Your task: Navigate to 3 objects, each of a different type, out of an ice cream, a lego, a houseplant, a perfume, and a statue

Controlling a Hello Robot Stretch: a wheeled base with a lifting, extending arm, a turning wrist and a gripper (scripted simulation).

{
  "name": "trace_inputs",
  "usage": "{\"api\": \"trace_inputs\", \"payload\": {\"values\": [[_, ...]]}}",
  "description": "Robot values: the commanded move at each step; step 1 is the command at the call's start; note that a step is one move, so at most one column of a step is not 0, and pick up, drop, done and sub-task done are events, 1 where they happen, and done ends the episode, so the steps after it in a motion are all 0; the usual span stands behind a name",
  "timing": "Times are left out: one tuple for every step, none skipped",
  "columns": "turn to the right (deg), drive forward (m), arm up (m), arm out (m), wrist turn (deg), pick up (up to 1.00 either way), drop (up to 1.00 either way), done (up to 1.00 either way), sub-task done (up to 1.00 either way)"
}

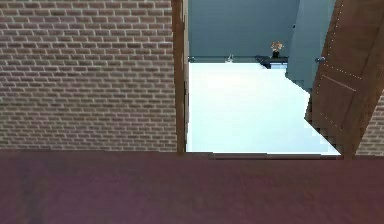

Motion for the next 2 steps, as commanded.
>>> {"api": "trace_inputs", "payload": {"values": [[9.0,0.00,0.00,0.00,0.0,0.00,0.00,0.00,0.00],[0.0,0.20,0.00,0.00,0.0,0.00,0.00,0.00,0.00]]}}
